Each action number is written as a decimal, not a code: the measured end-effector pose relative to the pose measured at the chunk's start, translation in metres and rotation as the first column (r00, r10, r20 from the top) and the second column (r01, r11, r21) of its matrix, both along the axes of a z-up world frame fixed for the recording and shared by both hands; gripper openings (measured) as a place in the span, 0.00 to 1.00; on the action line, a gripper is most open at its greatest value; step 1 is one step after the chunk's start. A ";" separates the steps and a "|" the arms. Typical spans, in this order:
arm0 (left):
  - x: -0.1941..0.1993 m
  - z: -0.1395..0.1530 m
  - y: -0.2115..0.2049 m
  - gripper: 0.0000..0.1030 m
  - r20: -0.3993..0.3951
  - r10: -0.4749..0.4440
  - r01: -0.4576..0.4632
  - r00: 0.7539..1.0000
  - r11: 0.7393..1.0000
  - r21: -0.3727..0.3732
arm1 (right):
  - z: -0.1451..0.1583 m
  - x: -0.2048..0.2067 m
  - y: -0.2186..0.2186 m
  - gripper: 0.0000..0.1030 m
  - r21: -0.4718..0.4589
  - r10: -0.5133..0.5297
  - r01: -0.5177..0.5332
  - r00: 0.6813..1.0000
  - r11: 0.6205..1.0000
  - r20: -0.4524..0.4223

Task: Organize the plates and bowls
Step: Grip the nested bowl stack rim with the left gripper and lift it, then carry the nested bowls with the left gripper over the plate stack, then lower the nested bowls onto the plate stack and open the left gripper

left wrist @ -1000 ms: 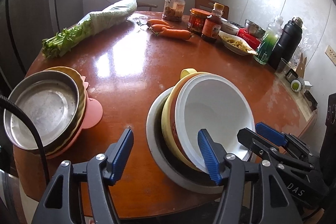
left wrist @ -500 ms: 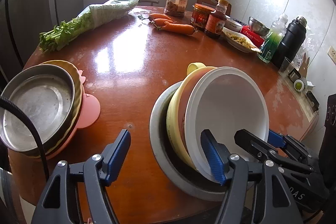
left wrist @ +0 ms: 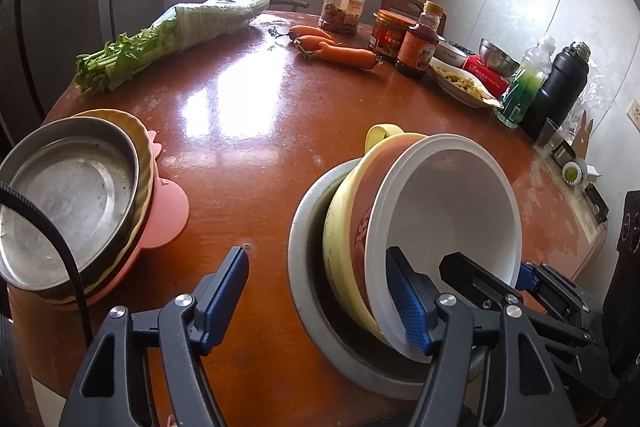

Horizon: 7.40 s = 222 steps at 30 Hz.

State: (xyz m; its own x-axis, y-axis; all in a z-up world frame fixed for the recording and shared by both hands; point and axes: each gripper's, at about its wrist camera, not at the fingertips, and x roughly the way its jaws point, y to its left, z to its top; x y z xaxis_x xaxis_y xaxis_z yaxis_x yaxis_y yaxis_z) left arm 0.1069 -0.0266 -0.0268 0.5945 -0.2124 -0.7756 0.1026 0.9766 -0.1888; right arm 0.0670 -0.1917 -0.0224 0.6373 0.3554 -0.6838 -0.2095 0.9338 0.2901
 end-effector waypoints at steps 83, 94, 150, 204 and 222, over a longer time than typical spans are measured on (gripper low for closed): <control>-0.022 0.069 0.088 0.52 0.188 0.107 -0.096 0.976 0.993 -0.067 | 0.068 0.006 0.089 0.38 -0.001 0.136 -0.137 0.979 0.991 0.153; -0.024 0.076 0.163 0.52 0.200 0.203 -0.202 0.958 0.979 -0.028 | 0.069 0.031 0.175 0.38 0.006 0.262 -0.267 0.951 0.964 0.166; 0.001 0.035 0.180 0.52 0.125 0.224 -0.234 0.967 0.969 0.075 | 0.026 0.052 0.196 0.49 -0.043 0.259 -0.257 0.964 0.965 0.052; 0.056 0.013 0.138 0.74 0.035 0.145 -0.147 0.989 0.988 0.050 | 0.013 0.082 0.141 0.65 0.025 0.147 -0.147 0.989 0.989 0.001; 0.007 0.047 0.138 0.75 0.160 0.233 -0.251 0.959 0.963 0.103 | 0.050 0.041 0.109 0.72 -0.026 0.129 -0.126 0.979 0.992 0.160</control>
State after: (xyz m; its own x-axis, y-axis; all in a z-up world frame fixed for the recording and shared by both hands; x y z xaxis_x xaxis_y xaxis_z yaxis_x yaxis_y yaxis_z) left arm 0.1141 0.1117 0.0198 0.7242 0.0418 -0.6884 -0.1219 0.9902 -0.0682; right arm 0.1081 -0.0830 0.0277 0.6896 0.4308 -0.5821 -0.3701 0.9006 0.2280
